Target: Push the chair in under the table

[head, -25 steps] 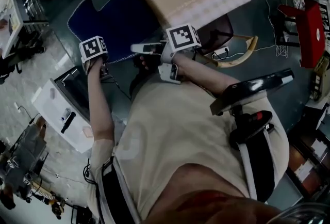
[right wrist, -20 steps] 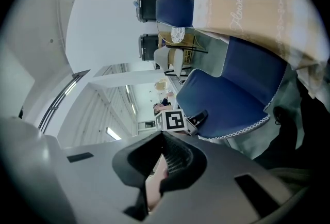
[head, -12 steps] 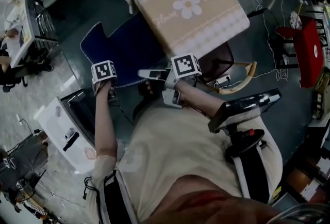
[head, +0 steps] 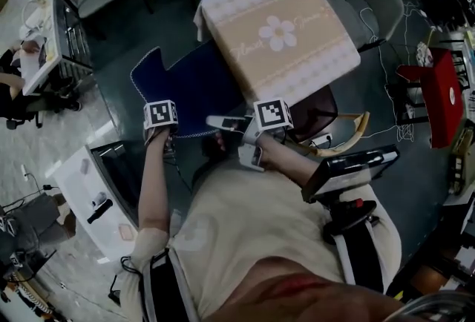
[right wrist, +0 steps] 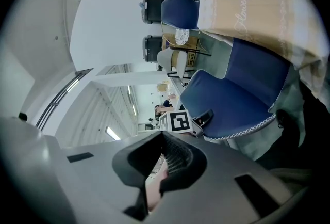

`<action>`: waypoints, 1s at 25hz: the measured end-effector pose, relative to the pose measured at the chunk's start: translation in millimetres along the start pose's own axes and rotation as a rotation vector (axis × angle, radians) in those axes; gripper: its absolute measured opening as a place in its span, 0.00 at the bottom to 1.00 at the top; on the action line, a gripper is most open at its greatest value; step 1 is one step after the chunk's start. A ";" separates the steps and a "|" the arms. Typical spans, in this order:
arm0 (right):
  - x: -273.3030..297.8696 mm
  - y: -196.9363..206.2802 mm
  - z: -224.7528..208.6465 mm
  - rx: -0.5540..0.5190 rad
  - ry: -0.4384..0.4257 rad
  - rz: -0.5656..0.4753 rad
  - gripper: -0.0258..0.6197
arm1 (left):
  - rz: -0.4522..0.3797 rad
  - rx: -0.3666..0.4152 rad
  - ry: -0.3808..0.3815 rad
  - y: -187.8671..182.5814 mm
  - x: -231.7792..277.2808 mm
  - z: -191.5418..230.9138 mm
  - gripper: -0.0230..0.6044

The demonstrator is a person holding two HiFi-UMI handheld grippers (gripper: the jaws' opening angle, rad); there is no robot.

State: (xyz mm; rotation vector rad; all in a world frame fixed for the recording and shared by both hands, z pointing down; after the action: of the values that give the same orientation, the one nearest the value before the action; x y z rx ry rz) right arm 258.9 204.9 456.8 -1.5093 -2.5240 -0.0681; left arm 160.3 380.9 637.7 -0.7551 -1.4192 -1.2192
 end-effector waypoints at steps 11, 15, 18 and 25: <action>7.9 24.5 0.0 -0.012 0.009 -0.019 0.06 | -0.047 -0.022 0.053 3.1 -0.1 0.2 0.27; 7.8 25.2 -0.5 0.001 0.016 -0.028 0.06 | -0.055 -0.044 0.073 -4.1 -1.1 -1.0 0.28; 7.7 26.8 1.1 0.006 0.008 -0.036 0.06 | -0.038 -0.014 0.068 -7.8 -0.5 -3.7 0.29; 5.9 34.6 4.4 -0.016 0.002 -0.002 0.06 | -0.041 -0.047 0.064 -3.6 -2.8 -0.6 0.30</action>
State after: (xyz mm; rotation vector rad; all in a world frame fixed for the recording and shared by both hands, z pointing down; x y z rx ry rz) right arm 285.9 227.1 451.5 -1.5120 -2.5289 -0.0899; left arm 157.9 379.8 634.0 -0.7164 -1.3634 -1.3010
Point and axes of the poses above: the fingertips, and each gripper's own axes: x forward along the fingers, z to its left, y out of its underside, the point moved 4 cm from there along -x, backward along the fingers, and after that the axes turned 1 degree about -x, right-handed, at the moved point
